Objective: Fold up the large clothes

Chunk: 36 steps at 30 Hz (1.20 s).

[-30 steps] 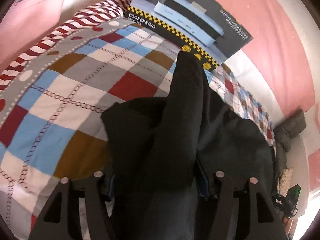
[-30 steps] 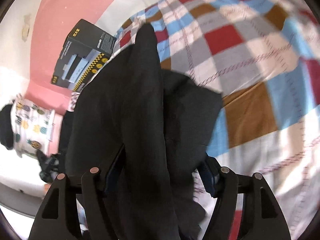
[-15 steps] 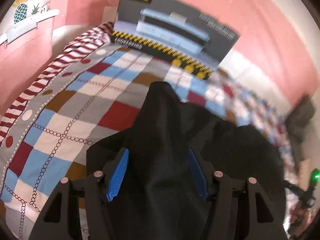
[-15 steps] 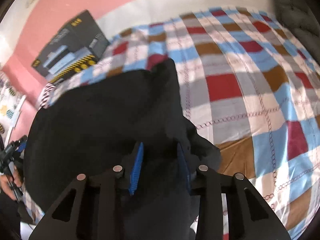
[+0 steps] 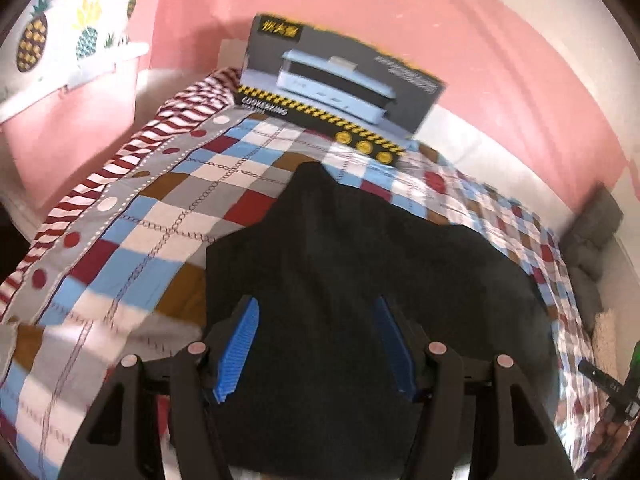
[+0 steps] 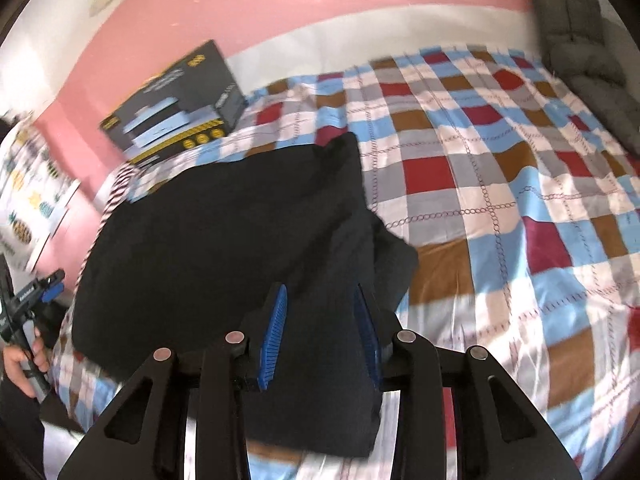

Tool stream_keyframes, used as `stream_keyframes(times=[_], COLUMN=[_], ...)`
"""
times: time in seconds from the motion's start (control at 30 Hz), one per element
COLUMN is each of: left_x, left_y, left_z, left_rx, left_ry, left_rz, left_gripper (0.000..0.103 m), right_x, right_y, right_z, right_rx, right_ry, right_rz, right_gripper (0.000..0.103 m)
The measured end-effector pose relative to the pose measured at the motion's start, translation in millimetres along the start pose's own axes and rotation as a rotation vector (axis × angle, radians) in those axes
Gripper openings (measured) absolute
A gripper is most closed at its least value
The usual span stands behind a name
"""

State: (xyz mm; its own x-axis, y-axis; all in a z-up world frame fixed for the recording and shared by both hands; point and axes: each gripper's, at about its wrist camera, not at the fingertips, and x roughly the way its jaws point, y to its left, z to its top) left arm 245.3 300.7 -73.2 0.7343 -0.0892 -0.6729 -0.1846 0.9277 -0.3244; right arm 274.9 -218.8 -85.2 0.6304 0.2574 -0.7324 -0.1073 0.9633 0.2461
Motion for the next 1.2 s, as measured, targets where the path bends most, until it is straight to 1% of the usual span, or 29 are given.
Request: stream_keyframes(times=[0.1, 0.27, 0.3, 0.33, 0.37, 0.5, 0.63, 0.77, 0.93, 0.97, 1.07, 1.2], left_x=[-25.9, -68.0, -76.5, -85.4, -93.8, -127.6, -153.3, -170.1, -183.4, -184.5, -185.1, -177.1], left_y=[-19.7, -52.5, -58.0, -64.0, -69.7, -92.0, -107.3, -119.1, -132.7, -135.2, -140.9, -142.3], left_z=[-23.2, -57.7, -63.9, -70.3, -77.0, -102.9, -128.7, -149.2, -167.7, -170.2, -175.9, -178.3], left_rx=[0.022, 0.061, 0.062, 0.064, 0.07, 0.106, 0.119, 0.142, 0.192, 0.202, 0.229, 0.229], left_ry=[0.012, 0.013, 0.013, 0.012, 0.01, -0.005, 0.0, 0.004, -0.008, -0.01, -0.023, 0.002], left_rz=[-0.014, -0.016, -0.013, -0.022, -0.031, -0.037, -0.034, -0.033, -0.007, -0.005, 0.007, 0.018], left_gripper=[0.063, 0.064, 0.064, 0.064, 0.064, 0.064, 0.064, 0.064, 0.064, 0.064, 0.064, 0.064], right_x=[-22.2, -66.4, -75.8, -81.9, -87.7, -113.4, -131.5, -145.4, -158.3, -158.8, -156.8, -151.7], right_y=[9.1, 30.8, 34.0, 36.2, 38.2, 51.7, 62.0, 70.9, 85.2, 87.2, 94.4, 98.3], right_z=[-17.9, -44.5, -50.1, -54.1, -58.8, -82.0, -102.3, -119.8, -138.3, -140.5, -146.8, -149.7], right_rx=[-0.021, -0.079, -0.084, -0.083, -0.082, -0.105, -0.131, -0.159, -0.216, -0.226, -0.26, -0.274], right_ry=[-0.006, -0.046, -0.055, -0.059, -0.062, -0.079, -0.091, -0.1, -0.124, -0.125, -0.124, -0.111], right_rz=[0.025, 0.019, 0.021, 0.03, 0.041, 0.056, 0.047, 0.029, -0.006, -0.01, -0.021, -0.021], right_gripper=[0.036, 0.037, 0.039, 0.045, 0.047, 0.047, 0.048, 0.048, 0.05, 0.053, 0.054, 0.054])
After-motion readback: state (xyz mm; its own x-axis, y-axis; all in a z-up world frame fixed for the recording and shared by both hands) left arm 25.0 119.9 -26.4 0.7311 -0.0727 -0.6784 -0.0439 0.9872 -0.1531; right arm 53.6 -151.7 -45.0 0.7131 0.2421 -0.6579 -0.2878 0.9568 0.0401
